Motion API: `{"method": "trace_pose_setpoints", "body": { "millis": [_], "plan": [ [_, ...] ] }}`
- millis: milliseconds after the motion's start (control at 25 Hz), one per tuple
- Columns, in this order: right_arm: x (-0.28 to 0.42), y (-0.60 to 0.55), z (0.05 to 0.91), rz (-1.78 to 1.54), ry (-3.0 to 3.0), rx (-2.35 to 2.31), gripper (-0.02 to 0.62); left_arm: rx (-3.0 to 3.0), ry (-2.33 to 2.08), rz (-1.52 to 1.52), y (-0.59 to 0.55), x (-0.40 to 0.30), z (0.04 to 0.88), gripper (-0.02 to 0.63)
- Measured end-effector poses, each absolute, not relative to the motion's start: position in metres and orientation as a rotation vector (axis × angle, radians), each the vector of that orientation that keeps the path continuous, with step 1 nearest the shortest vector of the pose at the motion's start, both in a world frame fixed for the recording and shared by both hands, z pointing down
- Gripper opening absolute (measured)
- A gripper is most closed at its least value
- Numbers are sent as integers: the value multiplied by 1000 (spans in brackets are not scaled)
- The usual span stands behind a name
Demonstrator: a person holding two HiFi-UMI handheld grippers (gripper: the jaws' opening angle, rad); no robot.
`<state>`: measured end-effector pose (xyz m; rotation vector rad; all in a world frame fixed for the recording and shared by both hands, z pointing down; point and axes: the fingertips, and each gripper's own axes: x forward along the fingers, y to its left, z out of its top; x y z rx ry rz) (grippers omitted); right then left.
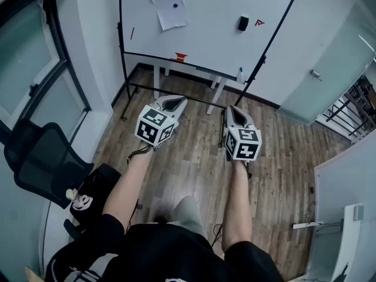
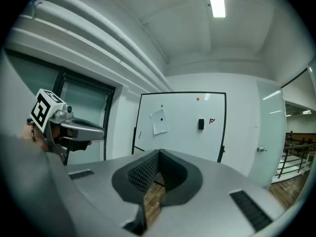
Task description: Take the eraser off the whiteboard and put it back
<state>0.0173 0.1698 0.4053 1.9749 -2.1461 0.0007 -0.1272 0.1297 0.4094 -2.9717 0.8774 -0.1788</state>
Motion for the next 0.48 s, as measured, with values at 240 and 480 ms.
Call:
{"method": "trace_pose_setpoints", "body": {
  "millis": [240, 480],
  "plan": [
    [11, 187, 395, -33, -2141, 1978, 25, -2941, 877, -186, 145, -140, 399, 18],
    [13, 190, 392, -54, -2136, 1967, 25, -2916, 891, -171, 145, -147, 389, 17]
  ]
}}
